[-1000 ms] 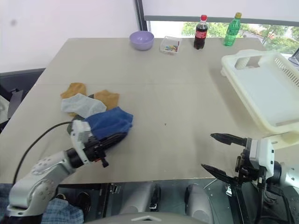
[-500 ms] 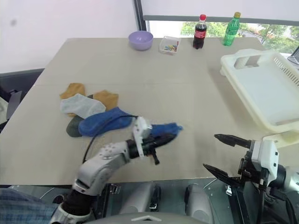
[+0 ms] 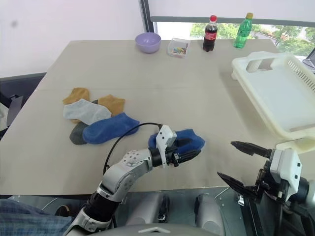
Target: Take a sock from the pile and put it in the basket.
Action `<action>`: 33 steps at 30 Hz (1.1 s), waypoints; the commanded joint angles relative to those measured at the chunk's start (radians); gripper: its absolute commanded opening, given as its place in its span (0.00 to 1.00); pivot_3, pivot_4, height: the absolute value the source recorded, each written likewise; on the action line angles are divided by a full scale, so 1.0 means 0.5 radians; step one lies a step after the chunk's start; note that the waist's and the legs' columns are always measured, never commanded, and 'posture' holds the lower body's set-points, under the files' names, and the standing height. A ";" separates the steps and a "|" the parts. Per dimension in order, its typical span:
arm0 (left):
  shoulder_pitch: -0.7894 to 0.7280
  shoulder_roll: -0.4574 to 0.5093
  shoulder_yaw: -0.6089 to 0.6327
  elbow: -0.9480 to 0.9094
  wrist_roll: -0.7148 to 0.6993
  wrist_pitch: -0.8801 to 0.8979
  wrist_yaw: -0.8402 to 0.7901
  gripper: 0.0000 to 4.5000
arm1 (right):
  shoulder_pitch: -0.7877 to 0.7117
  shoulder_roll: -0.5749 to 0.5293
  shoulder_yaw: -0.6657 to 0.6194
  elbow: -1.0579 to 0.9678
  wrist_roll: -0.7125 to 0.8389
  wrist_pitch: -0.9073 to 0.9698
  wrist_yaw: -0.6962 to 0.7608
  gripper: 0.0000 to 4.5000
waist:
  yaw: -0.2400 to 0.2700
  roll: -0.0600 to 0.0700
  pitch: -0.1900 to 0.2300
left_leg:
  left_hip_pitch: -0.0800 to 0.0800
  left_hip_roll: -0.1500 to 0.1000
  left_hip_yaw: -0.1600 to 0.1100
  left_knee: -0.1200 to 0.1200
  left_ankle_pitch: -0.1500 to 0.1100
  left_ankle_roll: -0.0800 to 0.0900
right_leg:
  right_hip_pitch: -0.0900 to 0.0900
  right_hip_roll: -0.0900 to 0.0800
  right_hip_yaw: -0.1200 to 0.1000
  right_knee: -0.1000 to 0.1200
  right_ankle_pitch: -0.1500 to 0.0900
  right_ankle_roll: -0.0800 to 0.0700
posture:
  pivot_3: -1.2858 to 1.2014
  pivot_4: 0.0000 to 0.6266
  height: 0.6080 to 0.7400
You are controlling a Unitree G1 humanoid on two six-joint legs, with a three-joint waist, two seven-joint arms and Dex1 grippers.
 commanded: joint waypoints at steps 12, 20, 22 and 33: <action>0.124 0.413 0.530 -0.283 -0.023 -0.125 0.006 0.85 | -0.212 -0.005 0.085 0.024 0.057 0.040 0.005 1.00 | -0.007 0.000 0.000 | 0.000 0.001 0.000 0.000 0.000 0.000 | -0.001 0.002 0.000 0.000 0.001 -0.001 | 0.52 0.24 0.97; 0.368 0.530 0.654 -0.299 0.244 -0.366 0.170 0.85 | -0.289 0.001 0.199 0.093 0.008 0.017 0.031 1.00 | 0.005 0.000 0.001 | -0.002 0.000 0.000 -0.001 0.000 0.000 | -0.001 -0.001 0.000 -0.001 0.001 -0.002 | 0.52 0.24 0.97; 0.350 0.508 0.681 -0.282 0.281 -0.386 0.227 0.85 | -0.301 0.002 0.218 0.102 0.000 0.010 0.035 1.00 | 0.006 0.000 0.001 | -0.001 0.000 -0.001 0.000 0.000 0.000 | -0.001 -0.002 0.000 -0.001 0.001 -0.002 | 0.52 0.24 0.97; 0.443 0.518 0.808 -0.095 0.399 -0.497 0.327 0.85 | -0.310 0.028 0.248 0.141 -0.026 -0.016 0.049 1.00 | 0.000 0.000 0.001 | -0.001 0.000 0.000 -0.001 -0.001 0.000 | -0.002 0.000 0.000 -0.001 0.001 -0.001 | 0.52 0.24 0.97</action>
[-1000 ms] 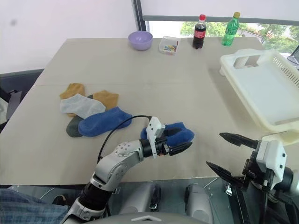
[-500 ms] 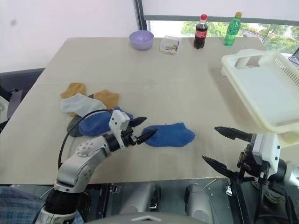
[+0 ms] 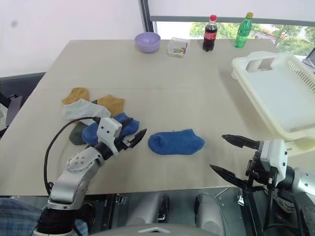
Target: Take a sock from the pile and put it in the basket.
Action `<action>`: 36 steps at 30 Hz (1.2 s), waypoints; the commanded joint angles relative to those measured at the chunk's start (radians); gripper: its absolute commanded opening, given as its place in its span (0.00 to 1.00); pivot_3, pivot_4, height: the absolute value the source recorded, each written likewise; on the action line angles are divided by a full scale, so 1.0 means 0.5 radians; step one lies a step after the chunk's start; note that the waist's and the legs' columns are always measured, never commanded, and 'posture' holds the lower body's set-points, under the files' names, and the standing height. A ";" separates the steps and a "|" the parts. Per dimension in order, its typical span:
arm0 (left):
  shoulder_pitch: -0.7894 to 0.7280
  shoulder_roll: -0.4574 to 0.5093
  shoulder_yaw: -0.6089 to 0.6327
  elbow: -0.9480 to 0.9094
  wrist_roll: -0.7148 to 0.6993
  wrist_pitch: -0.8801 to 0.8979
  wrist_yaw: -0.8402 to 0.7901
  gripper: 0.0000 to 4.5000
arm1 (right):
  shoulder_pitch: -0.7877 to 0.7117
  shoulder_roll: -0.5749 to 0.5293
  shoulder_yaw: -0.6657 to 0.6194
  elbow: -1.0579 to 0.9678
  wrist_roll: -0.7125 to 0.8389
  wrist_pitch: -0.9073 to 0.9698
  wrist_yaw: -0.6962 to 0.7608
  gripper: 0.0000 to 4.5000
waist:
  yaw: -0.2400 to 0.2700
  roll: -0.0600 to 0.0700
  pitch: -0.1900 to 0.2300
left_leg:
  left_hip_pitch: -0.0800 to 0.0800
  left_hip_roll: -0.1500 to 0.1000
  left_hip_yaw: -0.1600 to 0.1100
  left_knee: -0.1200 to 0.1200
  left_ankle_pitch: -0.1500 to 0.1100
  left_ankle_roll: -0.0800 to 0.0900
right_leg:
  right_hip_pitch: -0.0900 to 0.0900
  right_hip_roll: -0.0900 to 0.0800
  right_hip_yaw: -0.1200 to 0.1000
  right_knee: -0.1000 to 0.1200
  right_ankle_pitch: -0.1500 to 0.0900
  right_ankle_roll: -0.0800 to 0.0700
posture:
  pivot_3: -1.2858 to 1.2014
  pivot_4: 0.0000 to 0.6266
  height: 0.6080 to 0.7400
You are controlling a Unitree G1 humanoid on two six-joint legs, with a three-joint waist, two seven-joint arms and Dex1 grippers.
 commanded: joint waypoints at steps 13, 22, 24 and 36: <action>-0.009 -0.022 0.016 0.194 0.083 -0.176 -0.030 0.13 | 0.001 0.034 -0.024 -0.010 -0.022 -0.048 0.008 1.00 | 0.004 0.001 -0.001 | 0.002 0.001 0.000 0.000 0.000 0.000 | 0.000 -0.001 -0.001 0.000 0.000 0.000 | 0.52 0.24 0.97; -0.128 -0.090 -0.074 0.258 0.126 -0.197 -0.031 0.01 | -0.029 0.033 -0.012 0.000 -0.021 -0.047 0.006 1.00 | 0.011 0.001 -0.001 | 0.002 0.000 0.000 0.001 0.000 0.000 | 0.000 -0.002 -0.001 0.000 0.000 0.001 | 0.52 0.24 0.97; -0.222 -0.148 -0.134 0.327 0.155 -0.213 -0.022 0.01 | -0.052 0.027 -0.008 0.011 -0.018 -0.041 0.007 1.00 | 0.014 0.001 -0.001 | 0.001 -0.001 0.000 0.002 0.000 0.000 | 0.001 -0.002 -0.002 0.000 0.001 0.002 | 0.52 0.24 0.97; -0.852 -0.607 -0.526 1.059 0.326 -0.398 -0.089 0.01 | -0.180 0.039 0.078 0.137 -0.097 -0.074 0.000 1.00 | 0.019 0.000 0.000 | 0.000 -0.005 0.004 0.003 -0.001 0.002 | 0.002 0.000 -0.005 0.000 0.007 0.011 | 0.52 0.24 0.97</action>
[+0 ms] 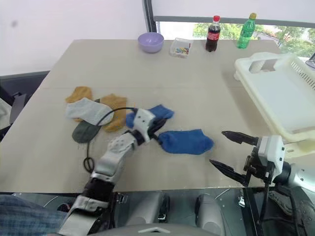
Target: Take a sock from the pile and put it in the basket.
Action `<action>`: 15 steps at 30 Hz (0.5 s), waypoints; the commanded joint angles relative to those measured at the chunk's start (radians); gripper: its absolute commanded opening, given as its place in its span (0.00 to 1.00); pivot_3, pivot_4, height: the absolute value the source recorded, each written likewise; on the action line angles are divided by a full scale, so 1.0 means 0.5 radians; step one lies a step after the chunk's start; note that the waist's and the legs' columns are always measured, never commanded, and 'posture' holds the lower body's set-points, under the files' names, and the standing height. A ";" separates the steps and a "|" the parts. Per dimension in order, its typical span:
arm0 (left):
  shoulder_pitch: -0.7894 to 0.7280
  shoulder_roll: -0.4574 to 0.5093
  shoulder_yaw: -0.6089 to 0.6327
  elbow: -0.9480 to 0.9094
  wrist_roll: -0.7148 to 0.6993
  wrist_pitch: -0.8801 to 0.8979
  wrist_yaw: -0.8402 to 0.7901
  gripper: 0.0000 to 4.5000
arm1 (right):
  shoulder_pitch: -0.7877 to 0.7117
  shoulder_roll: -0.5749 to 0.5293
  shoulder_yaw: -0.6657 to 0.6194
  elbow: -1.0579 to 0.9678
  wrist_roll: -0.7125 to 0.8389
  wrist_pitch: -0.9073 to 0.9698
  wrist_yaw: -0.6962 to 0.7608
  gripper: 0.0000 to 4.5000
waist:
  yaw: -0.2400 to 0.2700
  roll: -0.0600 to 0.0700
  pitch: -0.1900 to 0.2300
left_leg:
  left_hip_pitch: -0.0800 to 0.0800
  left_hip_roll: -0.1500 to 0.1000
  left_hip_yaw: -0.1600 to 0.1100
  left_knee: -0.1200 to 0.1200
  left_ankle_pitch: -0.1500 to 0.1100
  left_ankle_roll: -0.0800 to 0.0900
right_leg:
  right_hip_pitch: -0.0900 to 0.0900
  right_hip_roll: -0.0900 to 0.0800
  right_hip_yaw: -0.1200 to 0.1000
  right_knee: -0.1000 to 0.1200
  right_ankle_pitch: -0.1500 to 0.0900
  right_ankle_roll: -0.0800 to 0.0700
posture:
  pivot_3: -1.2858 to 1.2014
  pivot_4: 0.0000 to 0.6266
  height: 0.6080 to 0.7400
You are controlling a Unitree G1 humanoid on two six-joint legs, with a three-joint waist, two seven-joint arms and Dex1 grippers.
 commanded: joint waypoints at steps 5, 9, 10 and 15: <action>-0.283 -0.259 -0.122 0.452 0.069 -0.187 -0.036 0.01 | -0.088 0.018 0.026 0.054 -0.088 -0.050 -0.055 1.00 | 0.002 0.000 0.000 | 0.000 0.000 0.000 0.001 0.000 0.000 | 0.000 0.000 -0.001 0.000 0.000 0.000 | 0.52 0.24 0.97; -0.304 -0.313 -0.080 0.492 0.034 -0.199 -0.084 0.22 | -0.112 0.046 0.056 0.072 -0.129 -0.068 -0.088 1.00 | -0.004 0.000 0.000 | -0.001 0.000 0.000 0.003 -0.001 0.001 | 0.000 0.000 0.000 0.000 0.001 0.002 | 0.52 0.24 0.97; -0.302 -0.317 -0.075 0.495 0.034 -0.195 -0.087 0.32 | -0.112 0.055 0.063 0.074 -0.137 -0.072 -0.091 1.00 | -0.005 0.000 0.000 | -0.001 0.000 0.000 0.002 -0.001 0.002 | 0.000 0.000 -0.001 0.000 0.001 0.002 | 0.52 0.24 0.97; -0.277 -0.313 -0.034 0.495 0.040 -0.188 -0.071 0.76 | -0.138 0.128 0.125 0.128 -0.188 -0.094 -0.148 1.00 | -0.011 -0.001 0.000 | -0.001 0.000 0.000 0.002 -0.001 0.001 | 0.000 0.000 -0.001 0.000 0.001 0.002 | 0.52 0.24 0.97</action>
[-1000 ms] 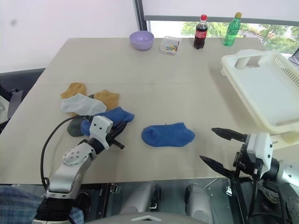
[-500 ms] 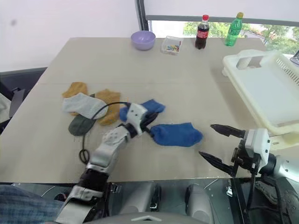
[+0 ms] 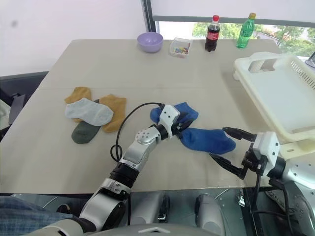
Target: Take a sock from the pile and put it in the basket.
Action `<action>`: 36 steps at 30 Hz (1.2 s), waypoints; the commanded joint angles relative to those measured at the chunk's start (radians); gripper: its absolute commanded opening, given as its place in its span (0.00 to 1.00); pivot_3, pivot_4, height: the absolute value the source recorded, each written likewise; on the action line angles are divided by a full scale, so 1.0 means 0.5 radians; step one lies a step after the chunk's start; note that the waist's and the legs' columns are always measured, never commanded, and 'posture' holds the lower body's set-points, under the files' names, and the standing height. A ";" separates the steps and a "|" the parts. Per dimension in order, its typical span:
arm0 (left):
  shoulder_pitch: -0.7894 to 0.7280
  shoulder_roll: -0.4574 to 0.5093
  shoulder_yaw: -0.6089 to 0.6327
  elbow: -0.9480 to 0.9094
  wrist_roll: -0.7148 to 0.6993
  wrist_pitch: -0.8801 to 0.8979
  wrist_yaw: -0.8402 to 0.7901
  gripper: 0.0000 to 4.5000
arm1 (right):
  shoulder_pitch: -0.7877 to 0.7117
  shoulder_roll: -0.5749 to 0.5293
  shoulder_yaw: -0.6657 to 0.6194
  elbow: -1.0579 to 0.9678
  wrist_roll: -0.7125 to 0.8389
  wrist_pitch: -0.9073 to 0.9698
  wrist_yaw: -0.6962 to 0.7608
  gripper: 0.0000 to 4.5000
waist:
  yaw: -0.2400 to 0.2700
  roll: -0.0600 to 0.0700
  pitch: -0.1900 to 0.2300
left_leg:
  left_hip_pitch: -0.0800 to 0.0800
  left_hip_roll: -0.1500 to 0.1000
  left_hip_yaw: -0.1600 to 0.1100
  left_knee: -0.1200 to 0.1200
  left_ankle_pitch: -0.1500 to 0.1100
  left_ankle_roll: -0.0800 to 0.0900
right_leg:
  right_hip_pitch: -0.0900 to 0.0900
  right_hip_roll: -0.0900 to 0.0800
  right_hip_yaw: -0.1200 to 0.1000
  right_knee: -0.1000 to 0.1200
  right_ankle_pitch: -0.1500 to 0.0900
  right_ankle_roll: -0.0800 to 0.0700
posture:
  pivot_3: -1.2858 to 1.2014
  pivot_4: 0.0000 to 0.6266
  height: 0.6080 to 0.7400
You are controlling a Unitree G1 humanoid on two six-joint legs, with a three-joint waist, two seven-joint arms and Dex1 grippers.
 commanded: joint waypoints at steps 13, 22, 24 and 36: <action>0.093 0.127 0.124 -0.233 -0.235 0.179 -0.259 0.76 | -0.467 0.158 0.341 0.545 -0.334 -0.162 -0.088 1.00 | -0.024 0.001 0.000 | 0.001 0.001 0.001 0.000 0.000 0.000 | -0.001 0.002 0.001 0.002 0.001 -0.001 | 0.52 0.24 0.97; 0.169 0.355 0.292 -0.411 -0.347 0.251 -0.329 0.76 | -1.049 0.298 0.492 1.086 -0.496 0.152 -0.342 1.00 | -0.064 0.001 0.001 | 0.001 0.000 0.003 0.000 0.001 -0.001 | -0.003 0.001 0.004 0.002 0.003 -0.005 | 0.52 0.24 0.97; 0.157 0.388 0.346 -0.390 -0.377 0.257 -0.316 0.76 | -1.118 0.338 0.506 1.130 -0.502 0.256 -0.401 1.00 | -0.065 0.001 0.001 | 0.001 0.002 0.003 -0.001 0.001 -0.002 | -0.004 0.004 0.004 0.004 0.003 -0.005 | 0.52 0.24 0.97; 0.087 0.486 0.463 -0.152 -0.422 0.202 -0.419 0.76 | -1.440 0.736 0.530 1.279 -0.261 0.924 -0.564 1.00 | -0.070 0.002 0.001 | -0.001 0.000 0.006 -0.003 0.006 -0.010 | -0.008 0.003 0.007 0.006 0.004 -0.005 | 0.52 0.24 0.97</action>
